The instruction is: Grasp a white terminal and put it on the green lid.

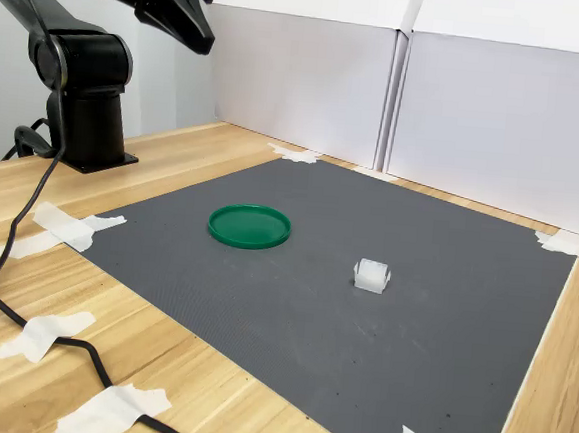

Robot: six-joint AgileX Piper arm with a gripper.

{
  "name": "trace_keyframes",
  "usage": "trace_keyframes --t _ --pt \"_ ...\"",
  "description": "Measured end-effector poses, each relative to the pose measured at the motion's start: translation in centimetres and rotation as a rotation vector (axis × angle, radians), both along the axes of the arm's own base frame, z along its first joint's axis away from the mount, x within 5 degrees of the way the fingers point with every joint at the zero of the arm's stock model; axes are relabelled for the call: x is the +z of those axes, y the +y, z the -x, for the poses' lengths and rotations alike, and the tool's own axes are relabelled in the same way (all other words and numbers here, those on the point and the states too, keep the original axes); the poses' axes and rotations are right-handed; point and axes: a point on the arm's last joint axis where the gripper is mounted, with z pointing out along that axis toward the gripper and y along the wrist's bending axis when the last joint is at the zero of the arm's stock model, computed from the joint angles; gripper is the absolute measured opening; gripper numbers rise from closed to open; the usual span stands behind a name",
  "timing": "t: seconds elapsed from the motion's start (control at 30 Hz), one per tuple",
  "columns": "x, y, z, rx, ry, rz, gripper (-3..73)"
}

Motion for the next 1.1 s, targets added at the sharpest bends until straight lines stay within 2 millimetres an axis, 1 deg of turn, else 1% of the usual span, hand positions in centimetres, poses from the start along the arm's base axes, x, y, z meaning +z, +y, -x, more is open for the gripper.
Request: trace_keyframes --t 0.13,0.23,0.43,0.53,0.67,0.8,0.93,1.03,1.1 --pt "2.1 0.0 -2.3 0.002 0.058 0.015 -1.6" --pt "2.7 -0.1 -4.0 0.007 0.15 0.051 -1.6" --pt "2.8 -0.3 -7.7 0.047 0.369 0.148 -1.6" --pt "2.7 -0.3 -9.4 0.102 0.464 0.213 -1.6" --pt "2.6 -0.2 -11.0 0.195 0.562 0.294 2.1" --pt "2.9 0.0 -12.4 0.258 0.618 0.32 13.0" --pt "3.1 0.1 -13.8 0.275 0.632 0.319 32.5" --pt "3.1 0.1 -15.2 0.28 0.646 0.319 49.0" --pt "3.2 0.1 -16.1 0.283 0.658 0.318 57.9"
